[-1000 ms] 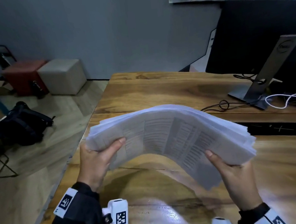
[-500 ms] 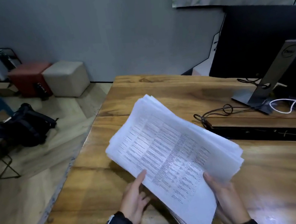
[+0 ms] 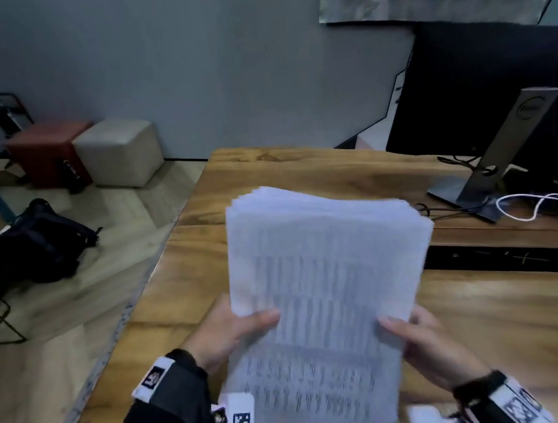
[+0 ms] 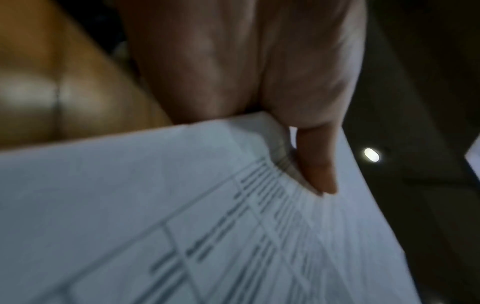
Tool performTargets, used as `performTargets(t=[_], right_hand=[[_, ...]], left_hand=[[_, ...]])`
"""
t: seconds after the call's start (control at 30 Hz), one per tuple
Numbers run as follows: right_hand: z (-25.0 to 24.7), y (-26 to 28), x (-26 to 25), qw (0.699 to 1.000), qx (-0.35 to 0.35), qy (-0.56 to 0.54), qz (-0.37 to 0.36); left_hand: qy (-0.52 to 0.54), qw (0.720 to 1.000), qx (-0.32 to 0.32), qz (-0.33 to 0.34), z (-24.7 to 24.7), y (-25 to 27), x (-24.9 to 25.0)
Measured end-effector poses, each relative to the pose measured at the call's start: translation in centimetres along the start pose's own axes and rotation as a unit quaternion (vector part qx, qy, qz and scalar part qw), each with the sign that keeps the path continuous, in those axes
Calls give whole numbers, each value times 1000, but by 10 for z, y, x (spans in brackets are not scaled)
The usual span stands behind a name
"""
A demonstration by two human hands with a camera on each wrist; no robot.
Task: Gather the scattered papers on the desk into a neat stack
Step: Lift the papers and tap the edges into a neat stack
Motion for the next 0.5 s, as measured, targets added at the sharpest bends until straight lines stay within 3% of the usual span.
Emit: performTargets(t=[0.13,0.37,0.5], right_hand=[[23,-10,-22,993,53,43,-91],[39,-3,-36,967,84,98,-220],[42,-3,-52,961,53,88,-255]], left_hand=[[11,999,9,32,3,-3,9],[-8,982,104,160,-2,2,45],[-16,983,74,165,-4,1,51]])
Point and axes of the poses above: each hand's wrist, its own y-axis away from the middle knuckle, its own z-axis out of the palm, x = y × z, the point moved 4 cm from there along -y, towards the middle knuckle, and after that the axes turned 11 degrees about x, right-handed, at the moved point
